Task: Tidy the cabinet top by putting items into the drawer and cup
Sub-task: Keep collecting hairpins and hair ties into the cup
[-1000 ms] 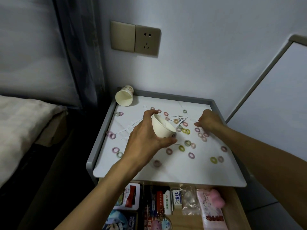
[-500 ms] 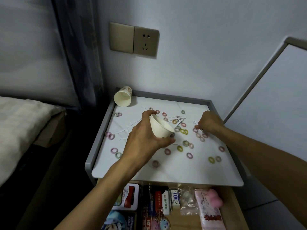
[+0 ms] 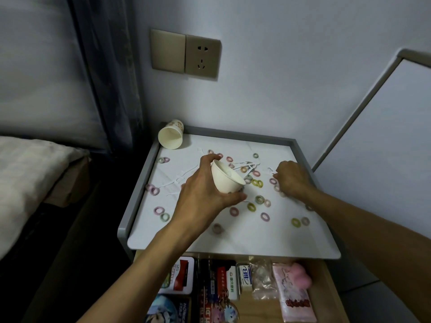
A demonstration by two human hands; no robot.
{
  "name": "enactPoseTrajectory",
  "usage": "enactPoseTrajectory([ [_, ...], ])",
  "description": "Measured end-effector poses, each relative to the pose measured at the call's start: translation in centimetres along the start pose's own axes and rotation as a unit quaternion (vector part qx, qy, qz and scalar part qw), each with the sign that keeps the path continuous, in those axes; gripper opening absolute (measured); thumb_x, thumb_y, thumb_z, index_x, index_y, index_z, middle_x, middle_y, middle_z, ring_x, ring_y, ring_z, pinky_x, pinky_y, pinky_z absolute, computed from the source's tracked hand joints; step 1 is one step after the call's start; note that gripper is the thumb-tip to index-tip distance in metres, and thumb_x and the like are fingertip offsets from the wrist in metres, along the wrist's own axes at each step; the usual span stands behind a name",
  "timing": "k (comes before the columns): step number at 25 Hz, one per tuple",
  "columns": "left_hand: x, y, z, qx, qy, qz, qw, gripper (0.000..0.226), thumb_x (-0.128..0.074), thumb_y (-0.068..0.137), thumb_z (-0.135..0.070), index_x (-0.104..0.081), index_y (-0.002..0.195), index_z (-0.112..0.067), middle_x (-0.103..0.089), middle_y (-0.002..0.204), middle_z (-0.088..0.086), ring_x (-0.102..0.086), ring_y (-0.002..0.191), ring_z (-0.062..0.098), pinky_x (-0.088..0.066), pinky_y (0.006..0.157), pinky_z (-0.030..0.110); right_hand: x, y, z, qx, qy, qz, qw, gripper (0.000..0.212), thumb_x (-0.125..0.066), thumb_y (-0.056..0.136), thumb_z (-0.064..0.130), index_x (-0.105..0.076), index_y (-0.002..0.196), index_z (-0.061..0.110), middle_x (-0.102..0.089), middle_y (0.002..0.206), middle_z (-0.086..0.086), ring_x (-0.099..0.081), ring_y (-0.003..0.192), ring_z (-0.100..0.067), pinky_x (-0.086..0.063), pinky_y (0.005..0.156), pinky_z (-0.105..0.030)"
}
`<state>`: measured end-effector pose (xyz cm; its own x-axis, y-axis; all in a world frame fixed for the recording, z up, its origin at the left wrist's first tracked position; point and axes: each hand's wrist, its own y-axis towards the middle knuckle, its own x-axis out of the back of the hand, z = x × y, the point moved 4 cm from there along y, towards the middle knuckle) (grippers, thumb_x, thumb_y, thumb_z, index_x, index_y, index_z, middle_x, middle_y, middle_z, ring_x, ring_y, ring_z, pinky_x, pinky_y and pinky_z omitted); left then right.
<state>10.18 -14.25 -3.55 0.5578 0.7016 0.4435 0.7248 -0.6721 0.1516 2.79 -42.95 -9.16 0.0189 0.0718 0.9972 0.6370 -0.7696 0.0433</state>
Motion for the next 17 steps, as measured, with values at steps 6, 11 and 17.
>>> enactPoseTrajectory([
  [6,0.2,0.1,0.3,0.006,-0.011,-0.005,1.000,0.084,-0.087,0.060,-0.045,-0.036,0.126,-0.041,-0.058,0.109,-0.008,-0.061,0.095,0.020,-0.058,0.077,0.044,0.1,1.2,-1.1,0.004,0.064,0.049,0.997,0.024,-0.058,0.096,0.025,-0.057,0.081,0.006,-0.068,0.095,-0.019,-0.063,0.081,-0.031,-0.043,0.064,-0.032],
  [11,0.3,0.2,0.3,0.010,-0.014,-0.003,1.000,0.083,-0.087,0.060,-0.045,-0.036,0.126,-0.041,-0.059,0.109,-0.008,-0.062,0.094,0.020,-0.057,0.077,0.045,4.8,-0.5,0.0,0.033,0.314,-0.022,0.949,0.012,-0.060,0.095,0.017,-0.067,0.099,0.008,-0.070,0.079,-0.006,-0.065,0.066,-0.013,-0.055,0.071,-0.028],
  [17,0.4,-0.1,-0.3,0.010,-0.009,-0.003,1.000,0.083,-0.087,0.062,-0.042,-0.037,0.128,-0.036,-0.059,0.110,-0.005,-0.062,0.092,0.021,-0.058,0.075,0.043,15.4,-7.5,7.0,0.321,0.265,0.071,0.907,0.015,-0.065,0.092,0.019,-0.074,0.103,0.023,-0.070,0.077,0.013,-0.060,0.062,0.002,-0.046,0.059,-0.015],
])
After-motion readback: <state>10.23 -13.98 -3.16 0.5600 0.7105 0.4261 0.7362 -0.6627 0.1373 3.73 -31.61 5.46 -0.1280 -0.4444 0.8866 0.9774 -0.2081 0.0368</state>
